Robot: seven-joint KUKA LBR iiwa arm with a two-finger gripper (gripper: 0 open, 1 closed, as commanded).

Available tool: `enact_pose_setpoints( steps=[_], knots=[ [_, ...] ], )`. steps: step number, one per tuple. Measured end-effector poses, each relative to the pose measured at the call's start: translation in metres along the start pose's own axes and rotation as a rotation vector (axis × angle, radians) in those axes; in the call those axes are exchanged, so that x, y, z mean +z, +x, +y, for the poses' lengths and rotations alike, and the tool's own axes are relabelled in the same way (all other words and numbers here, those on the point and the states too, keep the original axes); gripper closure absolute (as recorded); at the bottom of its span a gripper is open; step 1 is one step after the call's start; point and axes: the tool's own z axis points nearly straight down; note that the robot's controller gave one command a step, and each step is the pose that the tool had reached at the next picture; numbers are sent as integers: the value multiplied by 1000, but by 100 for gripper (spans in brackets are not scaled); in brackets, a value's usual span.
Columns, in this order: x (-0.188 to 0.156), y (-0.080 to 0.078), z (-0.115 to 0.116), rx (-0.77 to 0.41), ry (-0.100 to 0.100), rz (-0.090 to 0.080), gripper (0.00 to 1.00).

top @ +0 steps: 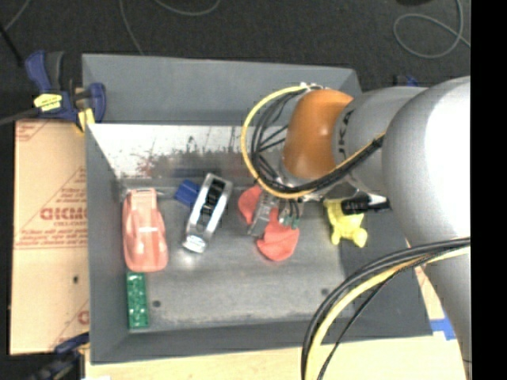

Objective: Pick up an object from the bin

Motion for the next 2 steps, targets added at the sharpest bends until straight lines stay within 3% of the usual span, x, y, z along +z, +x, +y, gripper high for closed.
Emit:
enact_pose_setpoints(
  steps=[2],
  knots=[
    [-6, 1, -1, -1, 2, 3, 100]
  ],
)
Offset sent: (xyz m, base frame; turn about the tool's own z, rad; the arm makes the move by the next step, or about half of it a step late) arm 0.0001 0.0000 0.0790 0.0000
